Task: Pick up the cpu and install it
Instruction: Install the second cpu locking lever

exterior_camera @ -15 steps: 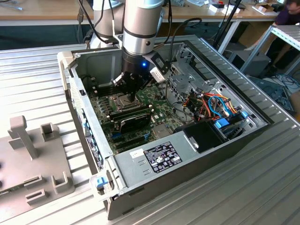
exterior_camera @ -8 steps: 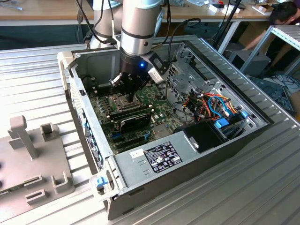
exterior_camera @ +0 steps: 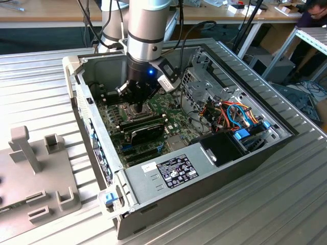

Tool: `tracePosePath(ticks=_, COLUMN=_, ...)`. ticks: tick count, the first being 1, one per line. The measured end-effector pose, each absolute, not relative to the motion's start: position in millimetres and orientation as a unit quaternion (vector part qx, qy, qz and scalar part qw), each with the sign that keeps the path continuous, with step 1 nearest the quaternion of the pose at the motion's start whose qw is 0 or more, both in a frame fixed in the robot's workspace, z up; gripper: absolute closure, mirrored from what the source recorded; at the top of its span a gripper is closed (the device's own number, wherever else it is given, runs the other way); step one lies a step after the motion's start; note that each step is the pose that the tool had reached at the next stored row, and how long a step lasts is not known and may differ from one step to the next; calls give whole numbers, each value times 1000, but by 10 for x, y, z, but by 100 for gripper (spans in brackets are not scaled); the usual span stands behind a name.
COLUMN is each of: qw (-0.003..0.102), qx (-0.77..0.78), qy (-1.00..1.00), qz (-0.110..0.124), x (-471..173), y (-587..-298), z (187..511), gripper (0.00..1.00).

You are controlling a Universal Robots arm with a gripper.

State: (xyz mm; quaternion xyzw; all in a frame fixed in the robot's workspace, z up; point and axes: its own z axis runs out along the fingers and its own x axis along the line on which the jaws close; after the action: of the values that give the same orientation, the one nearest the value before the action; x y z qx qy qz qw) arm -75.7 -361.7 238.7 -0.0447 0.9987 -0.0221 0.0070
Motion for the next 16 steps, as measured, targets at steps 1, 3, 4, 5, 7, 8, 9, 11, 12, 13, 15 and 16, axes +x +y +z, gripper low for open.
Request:
tracePosePath(ticks=1, qw=7, qx=-45, qy=999, qz=-22, x=-762, y=-3618, z=2383, gripper=89)
tracePosePath(ticks=3, qw=7, qx=-45, qy=999, qz=-22, x=-770, y=-3621, z=2369, gripper=89)
tracePosePath(ticks=4, qw=7, qx=-45, qy=999, qz=-22, x=-772, y=-3622, z=2366, gripper=89)
tracePosePath(ticks=5, qw=7, qx=-45, qy=999, qz=-23, x=-774, y=-3623, z=2363, gripper=89)
tracePosePath(ticks=7, qw=7, qx=-45, qy=999, qz=-23, x=-777, y=-3628, z=2361, gripper=89)
tracePosePath(ticks=8, qw=7, qx=-45, qy=999, qz=-23, x=-778, y=-3633, z=2361, gripper=89)
tracePosePath(ticks=9, qw=7, qx=-45, qy=999, qz=-23, x=-779, y=-3633, z=2361, gripper=89)
tracePosePath(ticks=11, qw=7, qx=-45, qy=999, qz=-23, x=-783, y=-3634, z=2362, gripper=89)
tracePosePath(ticks=12, qw=7, qx=-45, qy=999, qz=-23, x=-785, y=-3634, z=2362, gripper=89)
tracePosePath(ticks=13, qw=7, qx=-45, qy=999, qz=-23, x=-792, y=-3634, z=2359, gripper=89)
tracePosePath(ticks=15, qw=7, qx=-45, qy=999, qz=-23, x=-806, y=-3634, z=2353, gripper=89)
tracePosePath(ticks=16, qw=7, qx=-45, qy=999, qz=-23, x=-816, y=-3634, z=2348, gripper=89)
